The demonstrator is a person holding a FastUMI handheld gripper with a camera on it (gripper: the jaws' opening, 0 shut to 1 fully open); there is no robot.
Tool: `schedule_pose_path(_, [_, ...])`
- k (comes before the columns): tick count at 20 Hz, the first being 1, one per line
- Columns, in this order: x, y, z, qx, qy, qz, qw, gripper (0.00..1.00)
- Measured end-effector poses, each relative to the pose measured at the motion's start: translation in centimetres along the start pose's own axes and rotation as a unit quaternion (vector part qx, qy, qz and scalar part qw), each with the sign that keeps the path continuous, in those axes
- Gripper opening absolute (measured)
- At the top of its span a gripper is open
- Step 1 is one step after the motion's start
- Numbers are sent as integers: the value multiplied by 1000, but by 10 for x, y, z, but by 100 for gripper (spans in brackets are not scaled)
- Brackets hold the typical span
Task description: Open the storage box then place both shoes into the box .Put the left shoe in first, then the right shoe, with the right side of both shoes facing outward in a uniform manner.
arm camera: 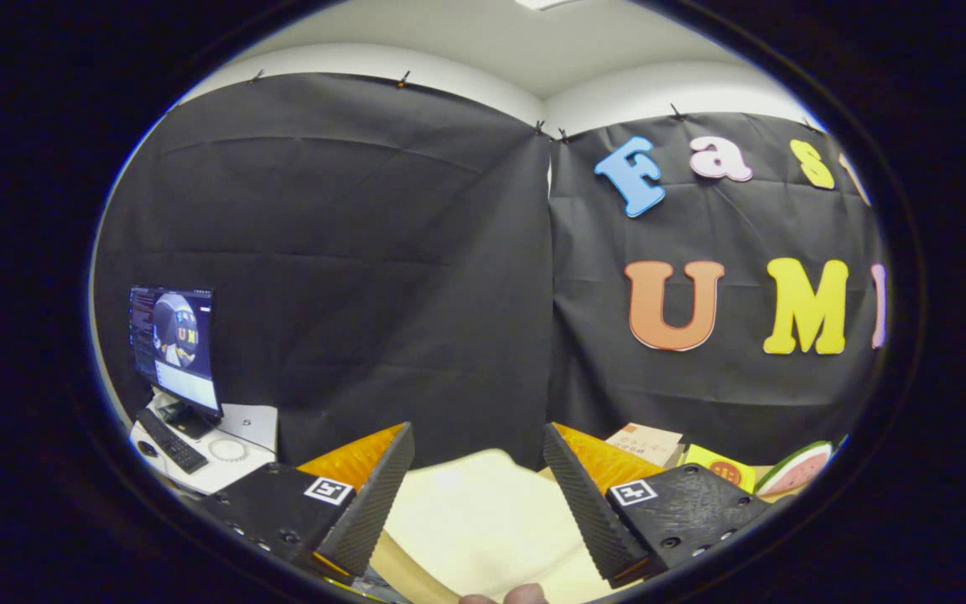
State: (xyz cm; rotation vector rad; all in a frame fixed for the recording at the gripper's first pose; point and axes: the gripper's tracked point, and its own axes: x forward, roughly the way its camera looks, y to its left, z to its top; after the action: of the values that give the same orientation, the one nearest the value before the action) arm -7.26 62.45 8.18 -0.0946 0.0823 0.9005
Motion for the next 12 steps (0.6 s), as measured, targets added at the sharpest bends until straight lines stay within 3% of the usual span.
schedule_pose_path(7, [-43, -57, -28, 19, 23, -51, 998, 95])
schedule_pose_path(12, [-114, -142, -34, 24, 18, -129, 991, 95])
